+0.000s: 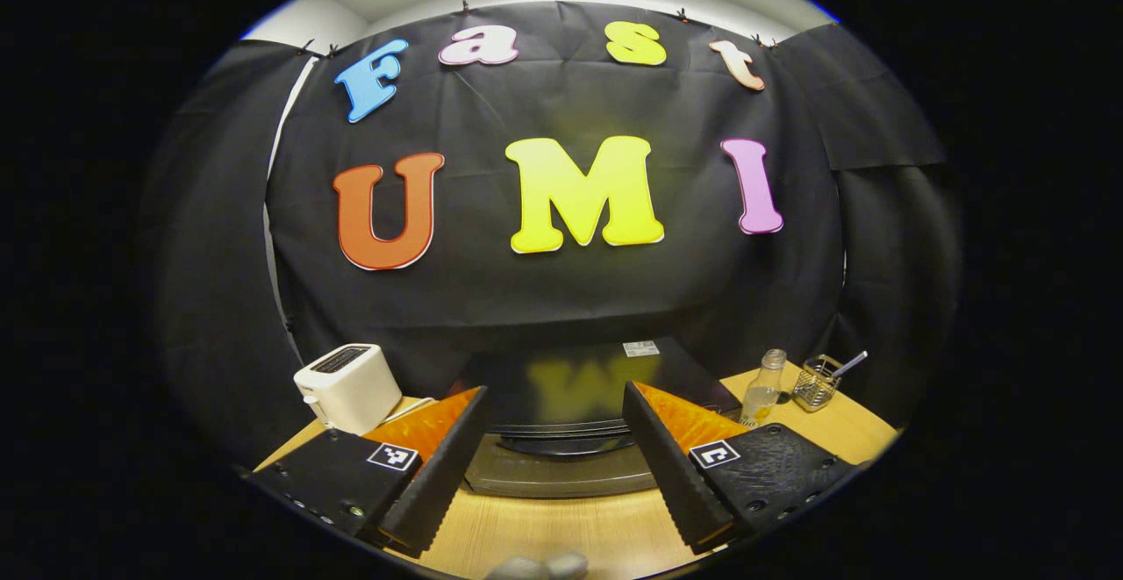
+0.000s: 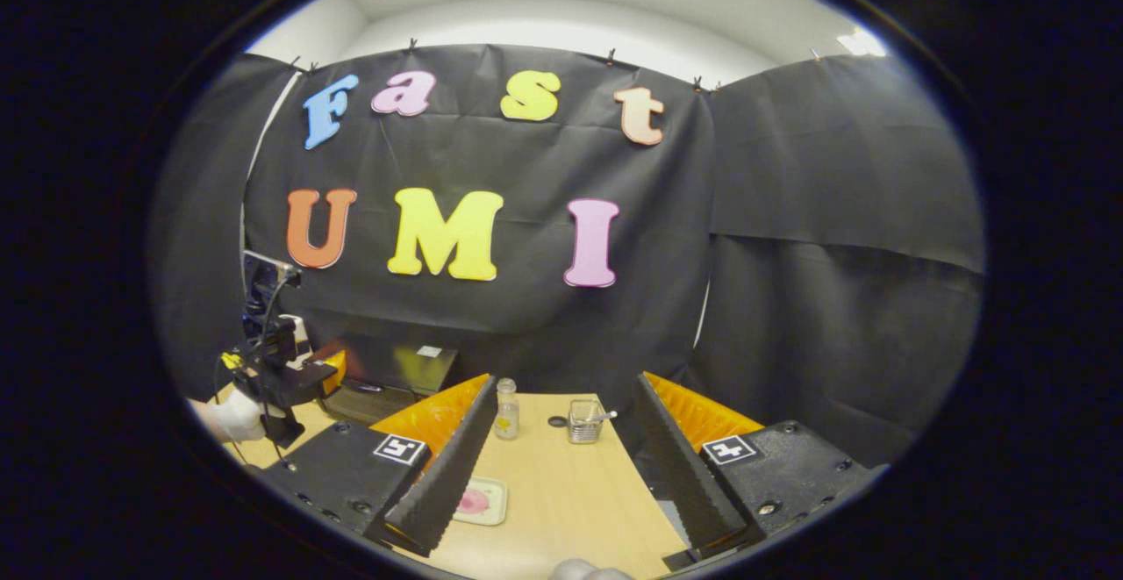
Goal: Open the electric oven with the left hand, put the food in, and close the electric oven.
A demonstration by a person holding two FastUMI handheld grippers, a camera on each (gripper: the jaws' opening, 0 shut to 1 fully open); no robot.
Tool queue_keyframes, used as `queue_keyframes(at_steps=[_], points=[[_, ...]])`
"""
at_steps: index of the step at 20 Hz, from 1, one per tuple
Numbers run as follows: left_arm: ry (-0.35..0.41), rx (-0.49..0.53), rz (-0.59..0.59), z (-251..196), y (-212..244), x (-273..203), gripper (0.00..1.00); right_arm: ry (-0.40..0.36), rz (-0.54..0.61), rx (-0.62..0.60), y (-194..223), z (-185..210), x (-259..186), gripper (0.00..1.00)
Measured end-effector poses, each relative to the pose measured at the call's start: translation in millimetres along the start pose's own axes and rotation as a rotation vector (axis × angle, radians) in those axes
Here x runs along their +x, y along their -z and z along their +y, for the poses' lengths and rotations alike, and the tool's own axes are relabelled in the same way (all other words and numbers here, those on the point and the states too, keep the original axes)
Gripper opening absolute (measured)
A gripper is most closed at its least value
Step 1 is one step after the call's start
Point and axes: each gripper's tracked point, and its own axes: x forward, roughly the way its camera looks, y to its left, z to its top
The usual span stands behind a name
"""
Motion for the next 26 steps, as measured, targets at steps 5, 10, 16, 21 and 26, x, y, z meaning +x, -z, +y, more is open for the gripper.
queue_keyframes(at_steps=[5,10,16,21,26], points=[[0.020,-0.016,0.084,-6.0,44.9,41.6,0.97,0.059,0.052,0.014,13.3,-13.3,-7.5,0.99],[0.033,-0.020,0.120,-9.2,61.0,55.8,0.97,0.072,0.053,0.002,12.9,-13.9,-9.9,0.99],[0.039,-0.025,0.141,-9.2,66.9,34.2,0.96,0.035,0.056,0.010,13.3,-11.3,-11.0,0.99],[0.056,-0.028,0.167,-9.0,85.2,-1.8,0.97,0.004,0.062,0.031,18.1,1.2,-20.1,0.99],[0.060,-0.027,0.205,-9.1,110.3,-32.6,0.97,-0.015,0.082,0.040,29.2,6.7,-29.3,0.99]])
